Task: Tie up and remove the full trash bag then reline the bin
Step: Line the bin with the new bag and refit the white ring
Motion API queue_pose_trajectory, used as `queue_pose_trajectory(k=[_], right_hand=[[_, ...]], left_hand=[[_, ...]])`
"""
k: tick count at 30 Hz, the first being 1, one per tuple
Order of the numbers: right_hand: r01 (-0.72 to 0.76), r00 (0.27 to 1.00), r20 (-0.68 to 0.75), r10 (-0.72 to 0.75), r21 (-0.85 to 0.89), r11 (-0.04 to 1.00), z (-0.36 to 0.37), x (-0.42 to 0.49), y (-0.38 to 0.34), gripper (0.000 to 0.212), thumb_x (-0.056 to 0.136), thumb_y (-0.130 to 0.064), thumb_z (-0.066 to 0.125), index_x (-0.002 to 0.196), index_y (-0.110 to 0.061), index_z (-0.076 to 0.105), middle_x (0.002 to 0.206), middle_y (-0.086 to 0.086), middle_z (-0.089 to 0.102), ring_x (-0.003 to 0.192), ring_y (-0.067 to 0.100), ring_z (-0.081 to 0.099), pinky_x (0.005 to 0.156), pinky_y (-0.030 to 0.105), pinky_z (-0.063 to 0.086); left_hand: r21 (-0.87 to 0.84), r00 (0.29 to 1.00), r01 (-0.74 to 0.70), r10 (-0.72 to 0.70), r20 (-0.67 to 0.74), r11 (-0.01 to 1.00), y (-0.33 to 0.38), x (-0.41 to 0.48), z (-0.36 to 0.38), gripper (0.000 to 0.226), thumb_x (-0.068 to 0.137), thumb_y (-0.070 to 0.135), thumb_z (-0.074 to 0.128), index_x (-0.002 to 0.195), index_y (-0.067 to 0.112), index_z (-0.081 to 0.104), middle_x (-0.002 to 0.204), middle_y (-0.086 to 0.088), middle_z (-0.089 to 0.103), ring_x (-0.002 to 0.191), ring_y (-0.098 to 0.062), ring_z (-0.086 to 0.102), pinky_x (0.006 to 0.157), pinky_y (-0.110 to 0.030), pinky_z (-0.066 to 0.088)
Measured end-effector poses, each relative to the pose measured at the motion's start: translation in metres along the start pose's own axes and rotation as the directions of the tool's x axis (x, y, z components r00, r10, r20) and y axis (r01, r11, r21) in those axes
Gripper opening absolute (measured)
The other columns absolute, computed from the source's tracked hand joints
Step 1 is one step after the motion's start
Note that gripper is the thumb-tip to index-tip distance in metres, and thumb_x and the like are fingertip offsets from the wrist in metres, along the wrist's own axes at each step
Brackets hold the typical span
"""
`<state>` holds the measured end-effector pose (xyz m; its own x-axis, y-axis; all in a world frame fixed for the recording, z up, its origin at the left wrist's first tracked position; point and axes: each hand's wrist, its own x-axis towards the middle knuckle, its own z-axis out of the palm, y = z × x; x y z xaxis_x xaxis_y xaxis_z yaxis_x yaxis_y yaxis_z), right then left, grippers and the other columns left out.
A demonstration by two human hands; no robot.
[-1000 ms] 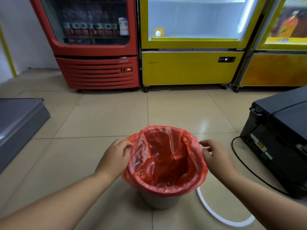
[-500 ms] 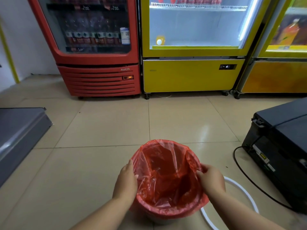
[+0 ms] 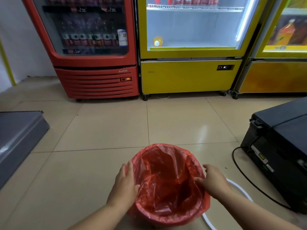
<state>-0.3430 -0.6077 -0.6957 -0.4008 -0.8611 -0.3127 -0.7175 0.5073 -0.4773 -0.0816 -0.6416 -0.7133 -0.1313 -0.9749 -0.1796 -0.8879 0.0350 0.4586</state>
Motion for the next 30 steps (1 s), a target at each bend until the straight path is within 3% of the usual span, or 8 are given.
queue_pose_trajectory(k=[2, 4, 11, 17, 20, 23, 26, 30], right_hand=[[0.189, 0.981, -0.027, -0.19, -0.039, 0.981, -0.001, -0.002, -0.005, 0.058, 0.086, -0.03, 0.059, 0.139, -0.017, 0.04, 0.137, 0.005, 0.05, 0.127, 0.022, 0.046, 0.102, 0.03, 0.037], [0.299, 0.954, 0.032, -0.298, -0.137, 0.944, 0.001, -0.004, -0.007, 0.059, 0.092, -0.03, 0.05, 0.146, -0.022, 0.029, 0.151, 0.0, 0.036, 0.135, 0.019, 0.039, 0.11, 0.03, 0.033], [0.327, 0.945, 0.087, -0.316, -0.345, 0.88, 0.016, -0.005, 0.009, 0.044, 0.099, -0.024, 0.033, 0.142, -0.022, 0.039, 0.158, -0.01, 0.016, 0.138, 0.017, 0.032, 0.112, 0.029, 0.032], [0.319, 0.947, 0.117, -0.299, -0.435, 0.842, 0.022, 0.011, 0.013, 0.042, 0.097, -0.017, 0.028, 0.132, -0.015, 0.051, 0.156, 0.002, 0.024, 0.138, 0.023, 0.031, 0.115, 0.032, 0.028], [0.336, 0.942, 0.165, -0.293, -0.509, 0.792, 0.017, 0.011, 0.006, 0.035, 0.093, -0.017, 0.035, 0.115, -0.013, 0.062, 0.136, 0.008, 0.052, 0.133, 0.023, 0.038, 0.114, 0.03, 0.026], [0.301, 0.931, -0.021, -0.365, -0.521, 0.799, 0.004, 0.005, -0.009, 0.03, 0.093, -0.024, 0.037, 0.108, -0.017, 0.062, 0.115, 0.004, 0.062, 0.109, 0.026, 0.055, 0.09, 0.033, 0.044], [0.328, 0.902, -0.139, -0.408, -0.395, 0.858, -0.001, 0.008, -0.024, 0.036, 0.095, -0.023, 0.035, 0.127, -0.024, 0.05, 0.134, -0.001, 0.051, 0.118, 0.024, 0.051, 0.092, 0.032, 0.044], [0.414, 0.898, -0.014, -0.44, -0.312, 0.855, 0.005, 0.03, -0.049, 0.049, 0.098, -0.021, 0.033, 0.146, -0.028, 0.028, 0.156, 0.0, 0.026, 0.141, 0.021, 0.029, 0.114, 0.03, 0.025]], left_hand=[[0.166, 0.99, -0.139, 0.142, -0.01, 0.976, 0.0, 0.001, -0.004, 0.074, 0.096, 0.026, 0.042, 0.149, 0.018, -0.01, 0.159, -0.005, -0.014, 0.147, -0.018, -0.011, 0.116, -0.029, 0.0], [0.295, 0.972, -0.237, 0.225, 0.075, 0.926, -0.002, 0.004, -0.005, 0.063, 0.098, 0.027, 0.031, 0.149, 0.017, -0.006, 0.159, -0.003, -0.016, 0.143, -0.014, -0.019, 0.115, -0.028, -0.007], [0.438, 0.939, -0.33, 0.243, 0.243, 0.836, -0.007, 0.008, -0.009, 0.049, 0.098, 0.031, 0.023, 0.143, 0.014, 0.035, 0.16, 0.003, 0.011, 0.147, -0.013, -0.006, 0.119, -0.032, -0.005], [0.47, 0.92, -0.365, 0.234, 0.314, 0.804, -0.002, 0.013, -0.015, 0.048, 0.098, 0.034, 0.024, 0.13, 0.014, 0.054, 0.155, 0.002, 0.029, 0.147, -0.013, -0.001, 0.121, -0.037, -0.005], [0.434, 0.926, -0.364, 0.273, 0.26, 0.824, -0.003, 0.015, -0.018, 0.046, 0.097, 0.035, 0.028, 0.132, 0.016, 0.051, 0.152, 0.002, 0.033, 0.147, -0.013, 0.01, 0.121, -0.034, 0.002], [0.287, 0.948, -0.319, 0.307, 0.088, 0.903, -0.003, 0.019, -0.019, 0.044, 0.097, 0.032, 0.032, 0.139, 0.02, 0.04, 0.153, 0.002, 0.028, 0.143, -0.014, 0.023, 0.118, -0.029, 0.02], [0.199, 0.956, -0.289, 0.291, 0.019, 0.936, 0.002, 0.028, -0.019, 0.052, 0.099, 0.03, 0.03, 0.149, 0.021, 0.018, 0.159, 0.002, 0.008, 0.147, -0.015, 0.01, 0.119, -0.029, 0.015], [0.167, 0.962, -0.267, 0.252, 0.107, 0.949, 0.013, 0.045, -0.013, 0.057, 0.1, 0.031, 0.026, 0.15, 0.02, 0.001, 0.16, 0.0, -0.01, 0.148, -0.015, -0.002, 0.119, -0.03, 0.009]])
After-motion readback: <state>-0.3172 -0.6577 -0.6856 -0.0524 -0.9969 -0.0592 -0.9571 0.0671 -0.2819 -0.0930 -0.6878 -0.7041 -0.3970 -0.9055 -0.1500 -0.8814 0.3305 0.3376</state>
